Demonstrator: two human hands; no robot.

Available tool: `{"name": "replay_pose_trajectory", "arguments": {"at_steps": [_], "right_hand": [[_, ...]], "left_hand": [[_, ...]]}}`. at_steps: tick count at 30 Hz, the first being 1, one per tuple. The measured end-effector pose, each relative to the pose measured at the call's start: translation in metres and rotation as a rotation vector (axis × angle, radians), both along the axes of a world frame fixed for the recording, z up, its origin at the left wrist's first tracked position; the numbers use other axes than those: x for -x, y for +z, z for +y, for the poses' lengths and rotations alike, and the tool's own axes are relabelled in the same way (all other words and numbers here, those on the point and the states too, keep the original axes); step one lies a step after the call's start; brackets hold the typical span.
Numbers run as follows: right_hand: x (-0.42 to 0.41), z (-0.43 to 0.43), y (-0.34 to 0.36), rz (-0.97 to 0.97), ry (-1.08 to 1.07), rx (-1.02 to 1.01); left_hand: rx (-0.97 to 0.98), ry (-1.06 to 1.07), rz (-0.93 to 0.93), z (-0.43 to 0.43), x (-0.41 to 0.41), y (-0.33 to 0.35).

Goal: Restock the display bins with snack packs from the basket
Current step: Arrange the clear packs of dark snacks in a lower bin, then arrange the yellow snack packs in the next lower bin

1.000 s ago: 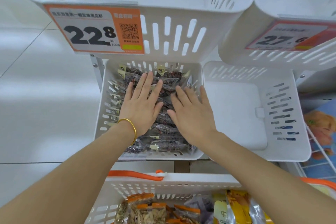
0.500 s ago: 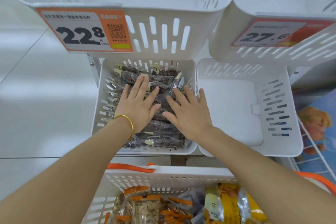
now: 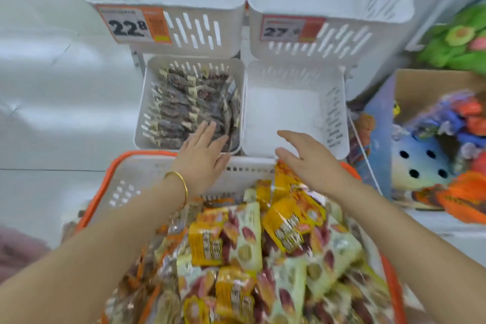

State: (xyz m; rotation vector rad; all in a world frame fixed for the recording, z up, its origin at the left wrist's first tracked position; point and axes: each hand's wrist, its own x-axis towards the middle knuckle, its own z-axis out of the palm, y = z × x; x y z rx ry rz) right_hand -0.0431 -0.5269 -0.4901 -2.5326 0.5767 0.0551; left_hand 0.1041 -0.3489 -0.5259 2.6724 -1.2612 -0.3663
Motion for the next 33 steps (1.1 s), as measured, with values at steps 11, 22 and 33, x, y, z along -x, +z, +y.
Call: {"name": "replay_pose_trajectory", "arguments": {"at_steps": [11,22,33], "right_hand": [[0.081,0.021,0.010,0.144,-0.078,0.055],[0.085,0.037,0.006,0.397,-0.236,0.088],[0.063,0.017,0.042,0.042,-0.300,-0.278]], "left_hand": [[-0.147,-0.332,-0.015,0.010,0.066,0.030],[-0.399,-0.373,0.235,0.022,0.058,-0.002],[-0.171,-0.132,0.531,0.020,0.048,0.007]]}}
